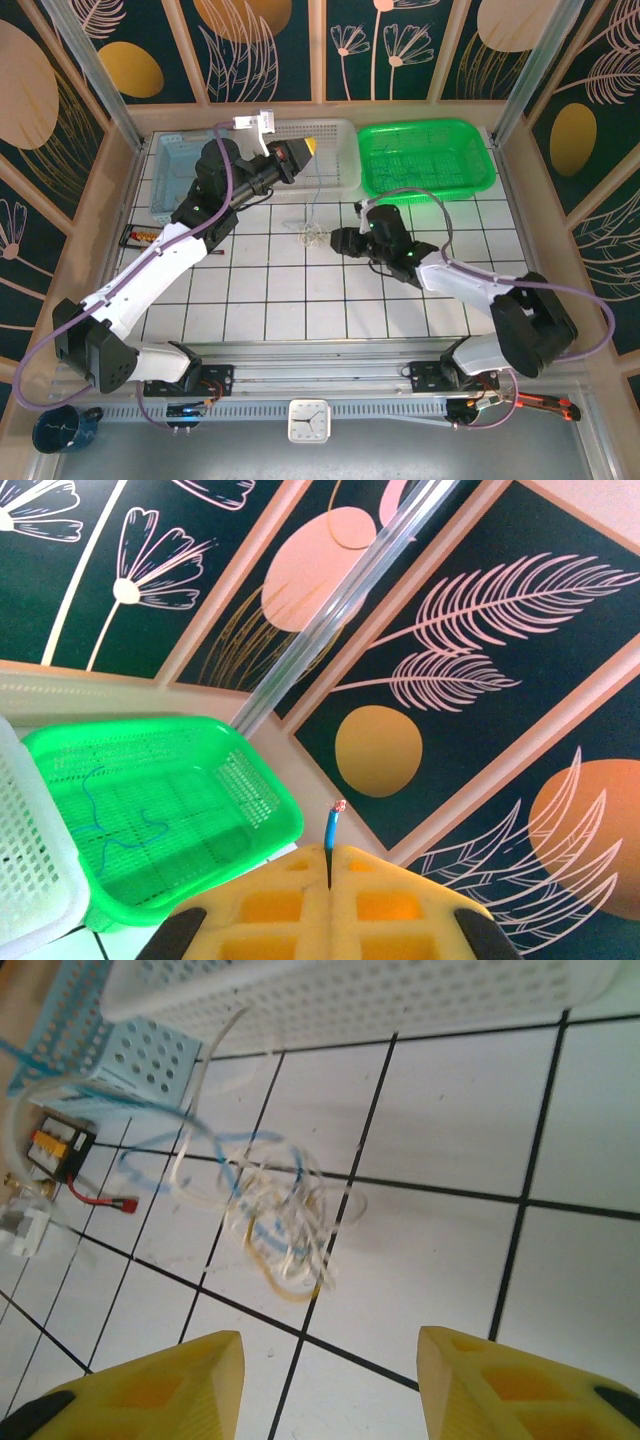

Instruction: Untangle the cables

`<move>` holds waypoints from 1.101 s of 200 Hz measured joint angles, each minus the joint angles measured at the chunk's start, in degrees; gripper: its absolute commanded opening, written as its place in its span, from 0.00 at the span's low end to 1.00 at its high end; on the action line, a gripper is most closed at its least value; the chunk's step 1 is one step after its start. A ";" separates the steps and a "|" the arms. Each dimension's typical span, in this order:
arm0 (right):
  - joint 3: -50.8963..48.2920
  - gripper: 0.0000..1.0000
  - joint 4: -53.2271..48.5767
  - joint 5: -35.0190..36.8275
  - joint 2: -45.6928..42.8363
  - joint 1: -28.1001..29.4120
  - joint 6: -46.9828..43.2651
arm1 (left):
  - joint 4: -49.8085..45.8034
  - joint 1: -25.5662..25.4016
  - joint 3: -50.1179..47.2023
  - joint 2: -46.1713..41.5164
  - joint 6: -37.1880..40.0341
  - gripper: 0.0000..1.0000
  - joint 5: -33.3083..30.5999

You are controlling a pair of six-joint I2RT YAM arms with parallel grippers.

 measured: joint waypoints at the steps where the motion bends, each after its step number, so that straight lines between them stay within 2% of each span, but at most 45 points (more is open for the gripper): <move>1: 0.04 0.51 -0.11 0.00 -0.11 -0.02 -0.02 | 0.02 0.00 0.00 0.00 0.00 0.00 0.02; 28: 3.17 0.55 -4.74 0.22 -4.04 -1.05 -1.95 | 0.28 0.00 0.00 0.00 -0.24 0.00 0.76; 65: 12.70 0.60 -8.35 0.17 -6.88 -1.16 -6.08 | 0.72 0.00 -0.09 0.00 -0.83 0.00 1.31; 134: 26.56 0.64 -9.29 -2.38 -6.62 -2.01 -12.98 | 2.93 0.00 -0.11 0.00 -3.04 0.00 4.50; 220: 29.31 0.60 -9.29 -7.21 -1.99 -2.23 -13.86 | 3.65 -0.92 -0.13 0.02 -4.31 0.00 6.62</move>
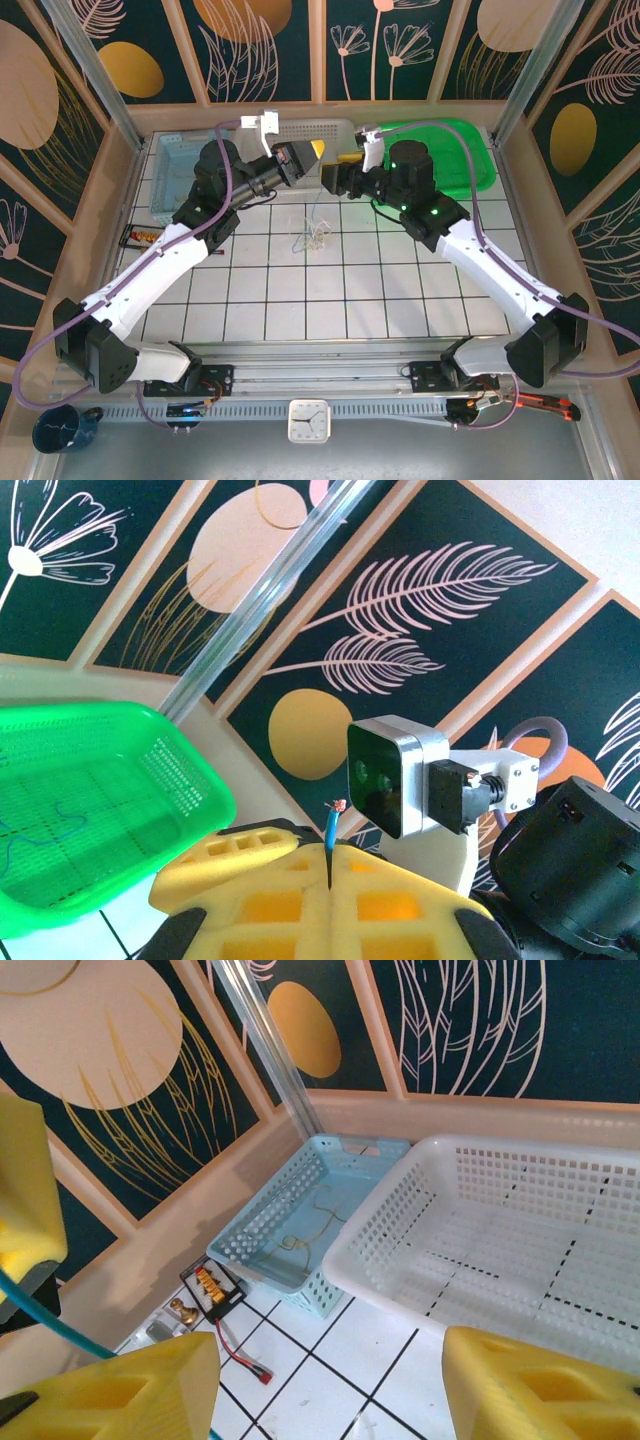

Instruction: Untangle the cables

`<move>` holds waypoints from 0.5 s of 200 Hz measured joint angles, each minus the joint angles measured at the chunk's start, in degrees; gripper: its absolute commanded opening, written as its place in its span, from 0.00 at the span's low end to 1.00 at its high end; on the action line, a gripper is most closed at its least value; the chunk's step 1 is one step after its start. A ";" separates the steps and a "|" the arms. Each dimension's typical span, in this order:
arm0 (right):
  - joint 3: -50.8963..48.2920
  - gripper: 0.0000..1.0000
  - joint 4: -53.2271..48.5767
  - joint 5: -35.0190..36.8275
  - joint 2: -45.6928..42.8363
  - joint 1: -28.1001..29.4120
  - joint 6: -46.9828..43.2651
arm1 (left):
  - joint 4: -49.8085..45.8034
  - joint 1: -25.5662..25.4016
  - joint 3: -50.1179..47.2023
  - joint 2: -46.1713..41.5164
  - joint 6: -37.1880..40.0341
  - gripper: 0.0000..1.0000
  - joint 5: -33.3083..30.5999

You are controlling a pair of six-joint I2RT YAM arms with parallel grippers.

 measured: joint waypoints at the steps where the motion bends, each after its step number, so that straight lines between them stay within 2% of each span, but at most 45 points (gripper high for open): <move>1: 0.04 0.60 -0.02 -0.02 0.00 0.00 0.00 | 0.00 0.00 0.00 0.00 0.00 0.00 0.02; 69: 0.59 0.57 0.00 -0.76 0.15 0.00 0.15 | -0.02 -0.02 0.00 0.83 0.02 0.00 0.24; 100: -1.14 0.56 -0.02 -0.61 -2.75 0.00 0.42 | -0.07 -0.02 0.20 1.97 0.04 0.00 0.26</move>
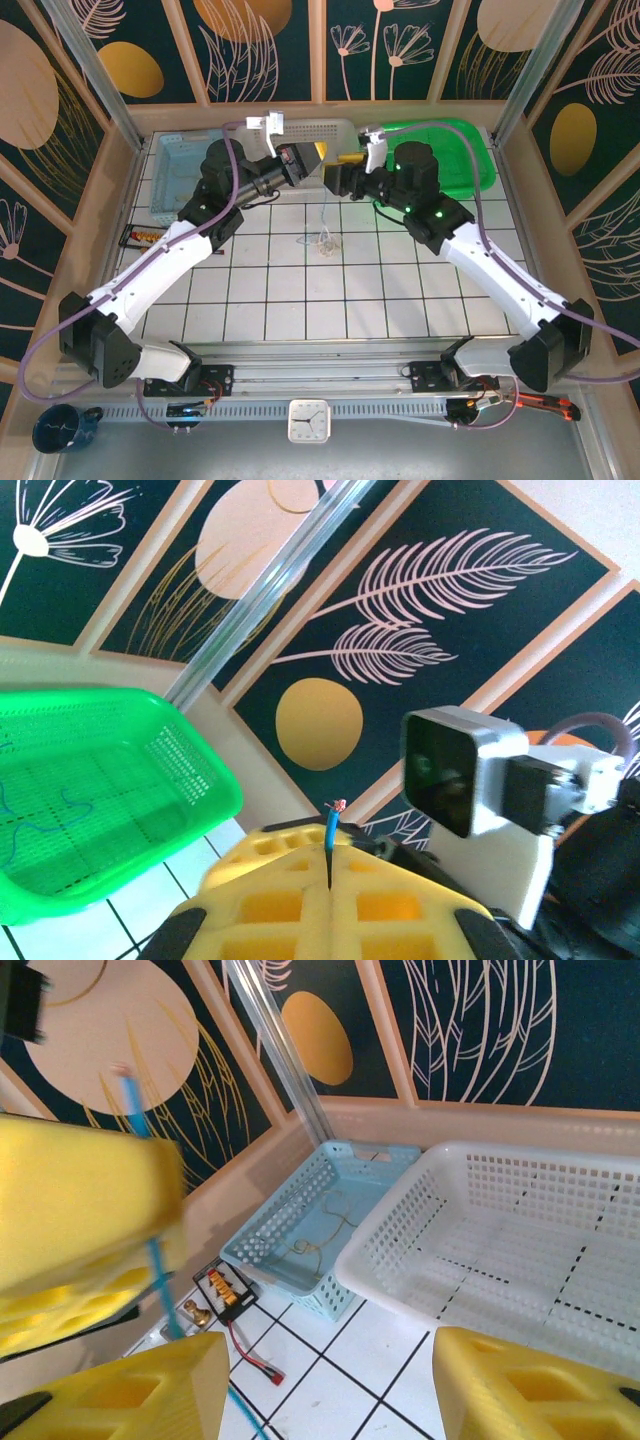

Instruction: Untangle the cables

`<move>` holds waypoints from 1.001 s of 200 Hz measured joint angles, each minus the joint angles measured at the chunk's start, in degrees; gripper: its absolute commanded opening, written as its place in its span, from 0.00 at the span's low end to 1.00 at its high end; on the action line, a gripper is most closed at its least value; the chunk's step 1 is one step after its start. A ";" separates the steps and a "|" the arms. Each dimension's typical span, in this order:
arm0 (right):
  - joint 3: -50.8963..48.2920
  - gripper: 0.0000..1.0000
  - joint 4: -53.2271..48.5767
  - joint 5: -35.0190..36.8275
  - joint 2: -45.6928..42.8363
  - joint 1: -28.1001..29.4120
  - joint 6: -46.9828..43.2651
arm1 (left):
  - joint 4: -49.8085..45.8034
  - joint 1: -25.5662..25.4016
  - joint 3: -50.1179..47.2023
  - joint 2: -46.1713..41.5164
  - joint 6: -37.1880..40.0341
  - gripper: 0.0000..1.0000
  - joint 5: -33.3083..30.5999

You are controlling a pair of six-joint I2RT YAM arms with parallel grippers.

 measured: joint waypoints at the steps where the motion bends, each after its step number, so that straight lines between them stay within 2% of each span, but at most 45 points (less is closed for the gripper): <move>1: -0.02 0.56 0.00 0.00 -0.09 0.00 0.00 | 0.02 0.00 0.00 0.02 0.00 0.00 -0.02; 52: -2.05 0.56 2.14 -0.42 -3.34 0.02 1.70 | 0.02 -0.09 0.28 0.42 -0.02 0.00 0.00; 98: -2.82 0.55 3.93 -1.95 -2.36 0.02 2.99 | 0.00 -0.68 0.35 0.42 -0.02 0.00 0.02; 122: -2.80 0.52 5.38 -2.56 -0.52 0.02 3.21 | 0.00 -0.92 0.35 0.42 -0.02 0.00 0.00; 138: -2.71 0.44 5.64 -2.75 0.83 0.02 3.13 | 0.00 -0.96 0.39 0.42 -0.02 0.00 0.00; 173: -2.51 0.00 5.97 -2.95 2.21 0.00 3.58 | 0.00 -0.96 0.46 0.42 -0.02 0.00 0.00; 181: -2.47 0.00 6.10 -2.91 2.21 0.00 3.87 | 0.00 -0.96 0.48 0.42 -0.02 0.00 0.00; 200: -2.38 0.00 6.16 -2.95 2.21 -0.13 3.78 | 0.02 -0.96 0.48 0.42 0.17 0.28 -0.04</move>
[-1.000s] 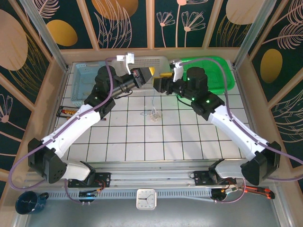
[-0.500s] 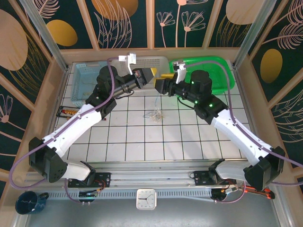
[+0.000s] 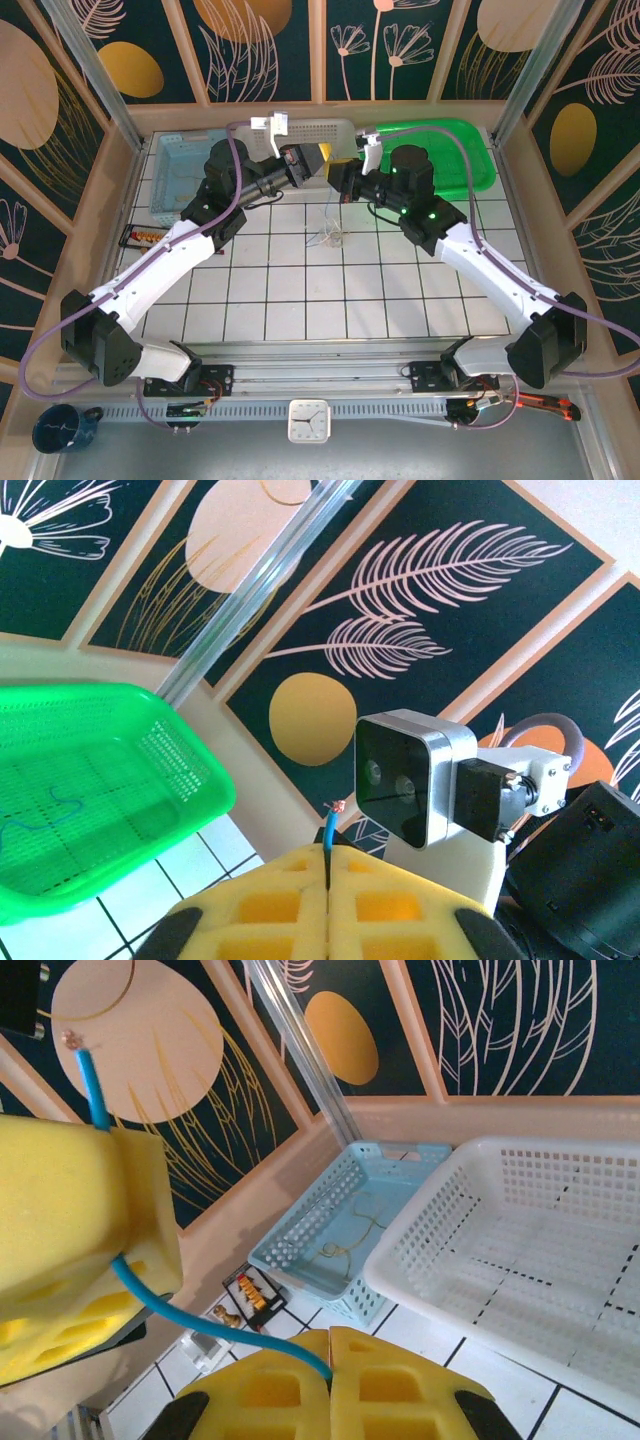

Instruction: Untangle the cables

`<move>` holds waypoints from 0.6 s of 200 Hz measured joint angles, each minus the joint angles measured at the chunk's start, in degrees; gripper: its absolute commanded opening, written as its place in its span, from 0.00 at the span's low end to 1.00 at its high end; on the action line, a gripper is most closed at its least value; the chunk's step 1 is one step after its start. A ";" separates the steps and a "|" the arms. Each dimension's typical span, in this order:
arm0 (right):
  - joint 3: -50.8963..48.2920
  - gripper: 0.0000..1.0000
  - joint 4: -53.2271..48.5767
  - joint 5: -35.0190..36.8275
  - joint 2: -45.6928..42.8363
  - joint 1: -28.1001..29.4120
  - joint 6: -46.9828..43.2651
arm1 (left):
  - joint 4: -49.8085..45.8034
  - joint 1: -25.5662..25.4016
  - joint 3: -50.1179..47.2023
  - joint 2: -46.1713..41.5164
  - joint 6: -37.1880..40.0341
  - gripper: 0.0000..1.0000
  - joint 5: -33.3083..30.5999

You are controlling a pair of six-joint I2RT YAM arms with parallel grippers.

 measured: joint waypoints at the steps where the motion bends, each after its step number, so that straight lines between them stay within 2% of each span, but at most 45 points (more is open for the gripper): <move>1: 0.00 0.00 0.02 0.00 0.00 -0.02 -0.02 | 0.00 0.00 -0.02 0.00 -0.11 0.29 -0.02; 23: 0.00 0.00 -0.07 0.04 -0.15 -0.92 0.04 | 0.02 0.00 -0.79 -0.48 0.72 0.65 -1.20; 39: 0.00 0.00 -0.37 0.22 -0.72 -1.75 0.07 | 0.09 0.00 -3.30 -2.21 1.99 0.79 -2.99; 63: 0.00 0.00 -0.70 0.22 -2.36 -2.32 0.28 | 1.16 0.00 -9.79 -6.36 3.28 0.89 -6.88; 93: -0.04 0.00 -1.09 0.24 -4.83 -2.38 0.44 | 3.21 0.00 -20.46 -11.76 5.88 0.95 -11.96; 120: -0.22 0.00 -1.57 0.24 -6.19 -2.38 0.48 | 3.91 0.00 -27.28 -12.55 8.87 0.99 -14.10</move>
